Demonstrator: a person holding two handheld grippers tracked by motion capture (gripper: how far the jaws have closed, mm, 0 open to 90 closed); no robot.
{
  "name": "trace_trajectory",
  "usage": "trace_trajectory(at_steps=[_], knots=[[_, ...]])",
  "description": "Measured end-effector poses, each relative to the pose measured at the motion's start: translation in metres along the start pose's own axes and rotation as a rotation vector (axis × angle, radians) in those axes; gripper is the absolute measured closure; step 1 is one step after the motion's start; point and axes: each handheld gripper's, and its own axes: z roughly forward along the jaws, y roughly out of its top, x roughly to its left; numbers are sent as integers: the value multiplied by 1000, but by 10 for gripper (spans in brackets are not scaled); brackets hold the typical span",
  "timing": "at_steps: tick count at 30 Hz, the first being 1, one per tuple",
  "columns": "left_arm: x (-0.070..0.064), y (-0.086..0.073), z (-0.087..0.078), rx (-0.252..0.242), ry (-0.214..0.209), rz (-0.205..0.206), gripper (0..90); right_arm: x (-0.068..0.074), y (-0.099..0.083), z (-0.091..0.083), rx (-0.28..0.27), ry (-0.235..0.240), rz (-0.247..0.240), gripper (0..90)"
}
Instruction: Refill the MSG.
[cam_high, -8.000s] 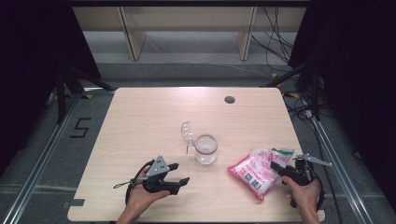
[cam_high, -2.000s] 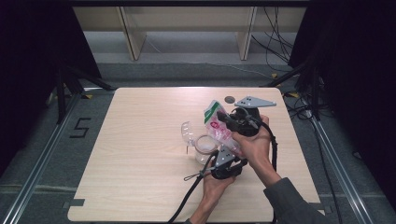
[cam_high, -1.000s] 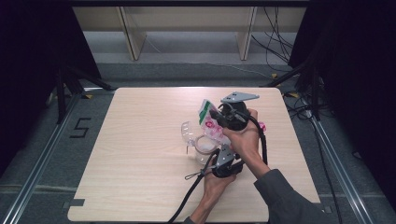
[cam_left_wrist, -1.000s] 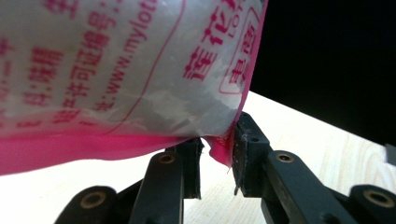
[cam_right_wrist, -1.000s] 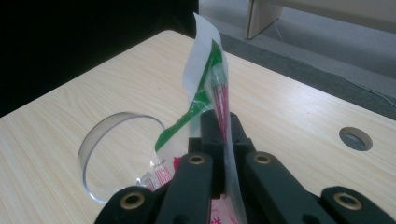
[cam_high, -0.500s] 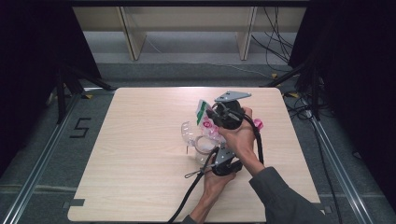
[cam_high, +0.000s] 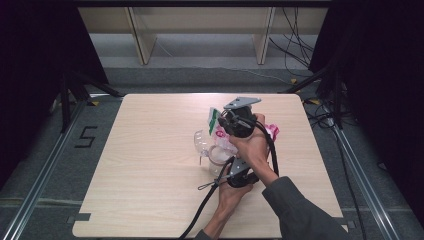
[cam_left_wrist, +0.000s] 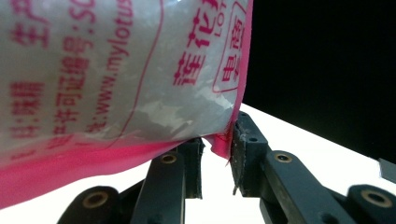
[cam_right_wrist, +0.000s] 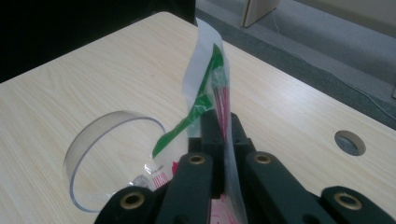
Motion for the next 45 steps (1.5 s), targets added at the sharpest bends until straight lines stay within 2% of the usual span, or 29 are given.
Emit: trace_trajectory(at_steps=[3, 4, 6, 12, 13, 14, 15, 17, 25, 32, 34, 35, 36, 37, 39, 41, 42, 43, 45], knots=[[0, 0, 1, -1, -1, 4, 754, 2, -1, 2, -8, -6, 2, 900], [-1, 1, 1, 0, -2, 5, 754, 2, 0, 1, 14, 8, 4, 900], [-1, 1, 1, -4, -6, 4, 754, 1, 0, 1, 10, -2, -17, 900], [-1, 1, 2, -5, -9, 1, 755, 2, 0, 2, 21, 0, -12, 900], [-1, 1, 2, -5, -15, 0, 756, 1, 0, 3, 14, -3, -41, 900], [0, 1, 2, -3, -13, 1, 757, 2, 0, 5, -4, -9, -39, 900], [-1, 1, 2, -4, -13, 2, 757, 4, 0, 4, 7, -7, -13, 900], [0, 2, 2, -4, -14, 2, 757, 4, 1, 3, 18, -2, -7, 900], [-1, 2, 1, -6, -10, 1, 757, 4, 1, 4, 8, -6, -10, 900], [-1, 3, 2, -7, -15, 3, 758, 4, 1, 2, 23, -2, -12, 900], [-2, 3, 2, -6, -20, 1, 759, 4, 1, 4, 6, -11, -17, 900], [-2, 3, 2, 4, -16, 14, 759, 5, 1, 3, 27, -1, -23, 900], [-6, 3, 6, -42, -47, -36, 759, 4, 1, 4, 27, 0, -49, 900], [-5, 3, 6, -43, -53, -19, 759, 5, 1, 4, 33, -3, -28, 900], [-6, 4, 6, -46, -54, -17, 760, 6, 1, 5, 22, -15, -38, 900], [-6, 4, 6, -48, -55, -17, 761, 6, 1, 4, 43, -3, -40, 900], [-6, 5, 7, -49, -55, -16, 761, 6, 2, 5, 30, -9, -50, 900], [-6, 5, 7, -52, -58, -16, 761, 7, 2, 5, 34, -14, -35, 900], [-6, 5, 7, -56, -58, -16, 762, 7, 3, 4, 51, -7, -57, 900]])
